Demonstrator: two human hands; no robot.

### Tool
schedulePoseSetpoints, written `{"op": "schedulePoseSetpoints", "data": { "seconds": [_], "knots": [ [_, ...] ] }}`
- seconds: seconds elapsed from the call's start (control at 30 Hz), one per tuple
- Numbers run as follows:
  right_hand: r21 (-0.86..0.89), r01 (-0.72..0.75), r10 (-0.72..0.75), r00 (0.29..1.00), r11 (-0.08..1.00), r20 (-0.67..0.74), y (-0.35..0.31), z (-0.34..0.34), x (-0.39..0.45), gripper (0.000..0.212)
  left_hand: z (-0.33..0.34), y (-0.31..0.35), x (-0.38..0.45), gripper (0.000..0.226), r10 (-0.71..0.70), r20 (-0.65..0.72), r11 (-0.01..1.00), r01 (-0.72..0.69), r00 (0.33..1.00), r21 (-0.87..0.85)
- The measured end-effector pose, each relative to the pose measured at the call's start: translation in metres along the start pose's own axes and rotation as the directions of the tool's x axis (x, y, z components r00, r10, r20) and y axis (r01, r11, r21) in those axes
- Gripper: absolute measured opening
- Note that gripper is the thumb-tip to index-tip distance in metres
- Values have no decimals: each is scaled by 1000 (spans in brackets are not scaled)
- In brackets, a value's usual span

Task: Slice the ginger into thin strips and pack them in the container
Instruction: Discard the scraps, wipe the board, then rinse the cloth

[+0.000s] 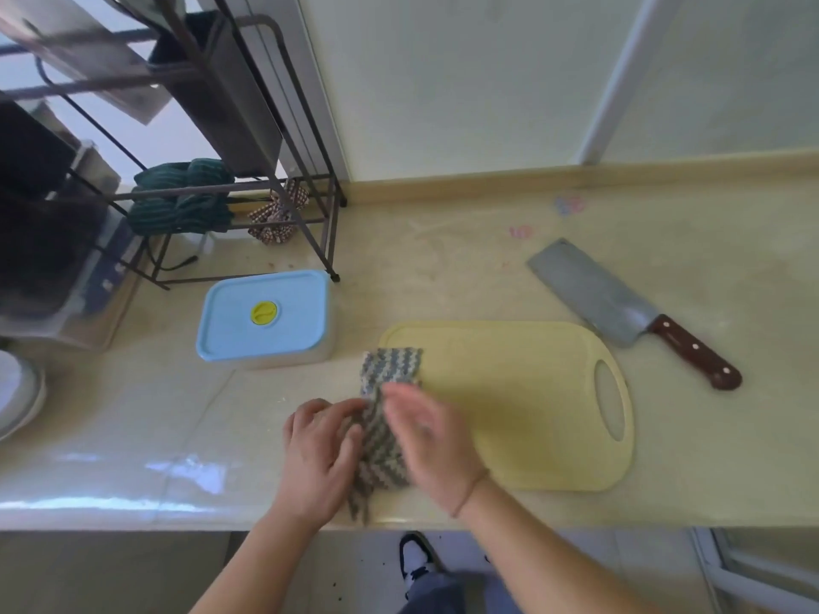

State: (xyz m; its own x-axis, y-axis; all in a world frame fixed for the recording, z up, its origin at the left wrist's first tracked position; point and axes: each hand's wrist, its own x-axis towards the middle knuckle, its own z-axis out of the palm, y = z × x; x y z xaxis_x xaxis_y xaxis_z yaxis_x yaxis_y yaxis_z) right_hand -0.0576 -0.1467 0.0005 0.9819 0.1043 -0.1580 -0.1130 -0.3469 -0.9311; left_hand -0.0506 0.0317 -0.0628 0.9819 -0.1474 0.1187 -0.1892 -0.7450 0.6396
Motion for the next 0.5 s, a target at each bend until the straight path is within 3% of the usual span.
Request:
{"op": "schedulePoseSetpoints", "data": {
  "seconds": [0.03, 0.07, 0.13, 0.17, 0.23, 0.33, 0.43, 0.5],
  "knots": [
    [10, -25, 27, 984, 1000, -176, 9, -27, -7, 50, 1, 3, 2, 43, 18, -13, 999, -17, 1000, 37],
    [-31, -88, 70, 922, 996, -382, 22, -56, -16, 44, 3, 6, 4, 46, 46, -10, 997, -45, 999, 64],
    [-112, -356, 193, 716, 928, -671, 57, -110, -31, 35, 9, 10, 8, 54, 116, 70, 987, -123, 991, 104],
    [-120, -507, 277, 637, 853, -719, 72, -131, -37, 34, 13, 13, 10, 58, 153, 137, 976, -172, 979, 133],
    [-47, -677, 454, 541, 734, -708, 90, -153, -39, 40, 22, 18, 14, 64, 191, 255, 949, -245, 948, 200],
    [88, -685, 552, 496, 723, -670, 90, -160, -28, 42, 36, 20, 15, 66, 171, 343, 916, -277, 924, 290],
    [147, -691, 612, 495, 708, -617, 90, -172, -16, 42, 45, 24, 11, 63, 148, 340, 904, -266, 929, 334],
    [163, -674, 635, 547, 721, -546, 92, -180, -12, 40, 49, 29, 10, 61, 133, 322, 902, -249, 937, 352]
  ]
}}
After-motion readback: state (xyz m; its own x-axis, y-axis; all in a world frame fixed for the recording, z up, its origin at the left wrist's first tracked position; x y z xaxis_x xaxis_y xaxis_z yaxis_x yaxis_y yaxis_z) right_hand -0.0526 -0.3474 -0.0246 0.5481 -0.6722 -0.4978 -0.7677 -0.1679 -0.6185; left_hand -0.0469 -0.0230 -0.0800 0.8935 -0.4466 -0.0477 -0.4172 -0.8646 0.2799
